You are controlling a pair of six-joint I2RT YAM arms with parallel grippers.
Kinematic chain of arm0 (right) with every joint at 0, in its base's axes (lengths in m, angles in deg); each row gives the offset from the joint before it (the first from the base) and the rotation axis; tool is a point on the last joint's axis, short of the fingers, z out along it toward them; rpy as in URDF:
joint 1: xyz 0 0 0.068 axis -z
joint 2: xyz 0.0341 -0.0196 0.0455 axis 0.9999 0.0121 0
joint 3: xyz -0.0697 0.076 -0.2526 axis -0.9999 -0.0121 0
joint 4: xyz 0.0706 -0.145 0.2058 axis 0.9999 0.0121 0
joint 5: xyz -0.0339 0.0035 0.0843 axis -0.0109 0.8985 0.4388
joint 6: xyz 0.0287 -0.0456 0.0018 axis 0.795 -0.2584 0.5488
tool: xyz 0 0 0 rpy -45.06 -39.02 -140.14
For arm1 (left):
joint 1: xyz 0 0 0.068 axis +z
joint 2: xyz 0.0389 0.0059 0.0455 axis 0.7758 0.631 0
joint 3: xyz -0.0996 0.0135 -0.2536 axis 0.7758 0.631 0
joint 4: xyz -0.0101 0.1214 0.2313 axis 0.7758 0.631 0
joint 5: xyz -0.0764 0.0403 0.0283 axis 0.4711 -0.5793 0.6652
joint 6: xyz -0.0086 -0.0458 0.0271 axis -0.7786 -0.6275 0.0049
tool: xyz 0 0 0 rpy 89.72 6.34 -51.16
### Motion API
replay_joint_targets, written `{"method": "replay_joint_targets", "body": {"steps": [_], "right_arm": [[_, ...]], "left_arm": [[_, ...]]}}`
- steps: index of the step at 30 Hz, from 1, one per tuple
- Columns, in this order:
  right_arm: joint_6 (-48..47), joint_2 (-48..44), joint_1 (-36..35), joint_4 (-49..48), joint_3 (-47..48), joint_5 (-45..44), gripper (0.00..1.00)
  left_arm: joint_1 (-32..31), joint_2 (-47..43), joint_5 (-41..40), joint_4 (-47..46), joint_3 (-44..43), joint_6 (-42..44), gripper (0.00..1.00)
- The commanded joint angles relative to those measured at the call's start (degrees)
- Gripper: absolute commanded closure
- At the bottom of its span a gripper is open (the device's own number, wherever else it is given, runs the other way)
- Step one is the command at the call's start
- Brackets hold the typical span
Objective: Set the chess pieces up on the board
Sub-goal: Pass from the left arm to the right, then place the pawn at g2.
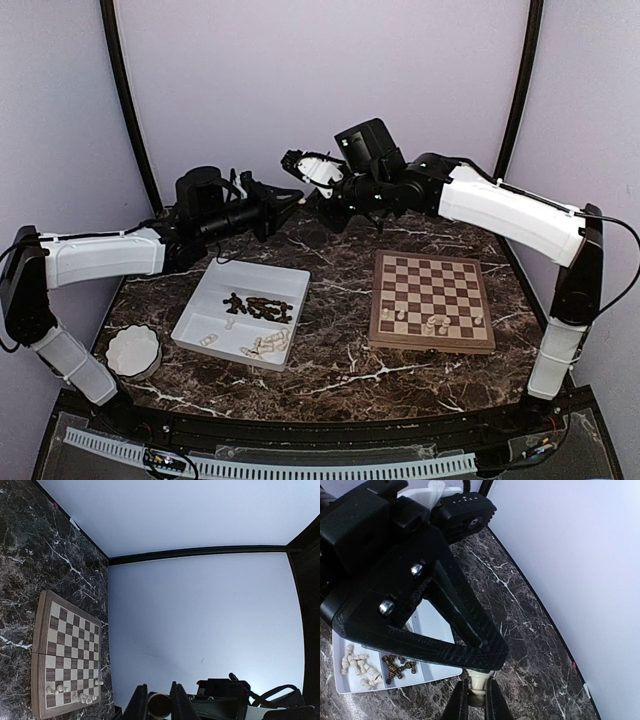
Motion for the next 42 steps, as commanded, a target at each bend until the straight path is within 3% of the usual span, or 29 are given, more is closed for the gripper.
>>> {"method": "replay_joint_targets", "body": {"steps": [1,4,8,10,14,19,21,22,24,29,34,42], "right_arm": [[0.0,-0.1,-0.4,-3.0,1.0,-0.4,1.0],[-1.4,-2.1,0.5,-3.2,-1.3,-1.6,1.0],[-2.6,-7.7,6.2,-2.5,-8.2,4.2,1.0],[-4.6,-10.8,9.9,-1.0,-12.2,8.3,1.0],[-12.2,-16.4,17.4,4.2,-20.8,15.6,1.0],[-22.3,-18.4,24.4,16.9,-23.9,14.0,1.0],[-25.7,-18.3,26.6,21.4,-24.8,11.1,1.0],[-27.2,-18.2,27.3,23.7,-25.4,10.4,1.0],[-29.1,-18.3,28.0,27.3,-26.7,8.6,1.0],[-31.2,-17.0,28.1,35.3,-28.6,4.3,1.0],[-31.7,-16.3,28.1,38.7,-31.5,-1.5,1.0],[-31.1,-13.1,29.0,42.4,-33.1,-3.2,1.0]], "left_arm": [[-0.4,0.2,2.2,-1.7,-0.2,0.4,0.88],[0.0,-0.2,1.6,5.1,-1.7,3.0,0.35],[2.8,-3.1,-1.3,16.1,-2.2,10.0,0.09],[4.4,-5.0,-4.7,22.1,-2.1,15.0,0.03],[6.8,-7.4,-15.0,36.4,-4.4,26.4,0.01],[7.1,-8.1,-28.0,45.9,-8.4,44.2,0.01],[7.2,-8.2,-36.5,49.5,-8.5,45.2,0.01],[7.4,-8.2,-43.5,51.2,-8.3,41.7,0.01],[8.0,-8.4,-48.4,54.5,-7.7,41.5,0.01],[8.2,-10.2,-42.3,49.3,-5.1,49.5,0.09],[8.2,-10.9,-38.4,46.2,-3.2,49.4,0.11],[8.3,-9.6,-33.1,45.7,-3.6,48.8,0.16]]}}
